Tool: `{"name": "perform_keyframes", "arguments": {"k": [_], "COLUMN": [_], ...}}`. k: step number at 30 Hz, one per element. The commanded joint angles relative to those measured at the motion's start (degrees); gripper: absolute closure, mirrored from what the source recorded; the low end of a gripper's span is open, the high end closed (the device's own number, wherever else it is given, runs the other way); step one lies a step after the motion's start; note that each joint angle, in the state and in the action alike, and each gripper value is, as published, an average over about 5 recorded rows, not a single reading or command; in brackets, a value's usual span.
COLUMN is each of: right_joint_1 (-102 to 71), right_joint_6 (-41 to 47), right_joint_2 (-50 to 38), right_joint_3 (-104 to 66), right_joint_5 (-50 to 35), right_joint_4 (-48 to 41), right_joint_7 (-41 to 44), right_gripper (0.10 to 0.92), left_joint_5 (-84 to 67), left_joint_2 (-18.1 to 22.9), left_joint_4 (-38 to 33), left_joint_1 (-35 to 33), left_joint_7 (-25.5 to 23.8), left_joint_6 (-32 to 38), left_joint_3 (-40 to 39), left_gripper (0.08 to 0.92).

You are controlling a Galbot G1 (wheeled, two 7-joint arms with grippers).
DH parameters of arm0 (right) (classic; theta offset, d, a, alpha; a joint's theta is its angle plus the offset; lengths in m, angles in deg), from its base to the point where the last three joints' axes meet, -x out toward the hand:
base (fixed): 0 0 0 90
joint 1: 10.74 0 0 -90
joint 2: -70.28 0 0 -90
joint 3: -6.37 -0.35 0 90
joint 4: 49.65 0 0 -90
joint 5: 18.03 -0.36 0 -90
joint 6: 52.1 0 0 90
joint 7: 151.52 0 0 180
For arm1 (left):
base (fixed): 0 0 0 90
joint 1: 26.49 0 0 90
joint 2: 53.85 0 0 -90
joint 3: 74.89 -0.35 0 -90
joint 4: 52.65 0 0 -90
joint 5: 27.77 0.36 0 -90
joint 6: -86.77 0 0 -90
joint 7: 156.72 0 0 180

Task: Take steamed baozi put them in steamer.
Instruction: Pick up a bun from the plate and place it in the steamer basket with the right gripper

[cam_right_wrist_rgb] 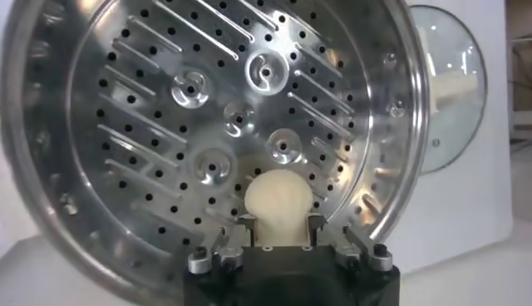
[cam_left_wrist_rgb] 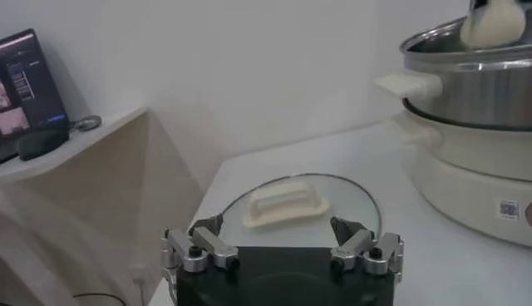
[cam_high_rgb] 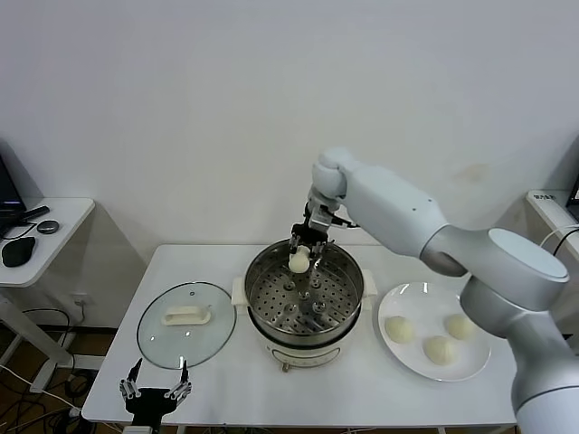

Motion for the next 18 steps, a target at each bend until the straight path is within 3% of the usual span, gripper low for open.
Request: {"name": "perform_keyframes", "arguments": {"k": [1, 12, 18], "right_joint_1": [-2.32, -2.63, -0.35], "right_joint_6": [-1.33, -1.27, -0.94], "right_joint_2": [2.49, 1.81, 0.15], "right_joint_3": [-1.46, -1.02, -0.64], "right_joint_5": [7.10, 6.07, -1.33], "right_joint_4": [-2.22, -2.55, -1.20], "right_joint_7": [-1.86, -3.33, 0.03], "right_gripper": [0.618, 0.601, 0.458], "left_joint_5": [-0.12, -0.36, -0.36], "left_joint_2": [-0.02, -0.20, -0.19], "left_joint_4": [0.05, 0.40, 0.63], "left_joint_1": [0.02, 0.17, 0.38], "left_joint_7": [-0.02, -0.15, -0.26], "left_joint_6": [-0.04, -0.10, -0.19], "left_joint_3": [-0.02, 0.03, 0.05], "left_gripper": [0.177, 0.177, 0.177]}}
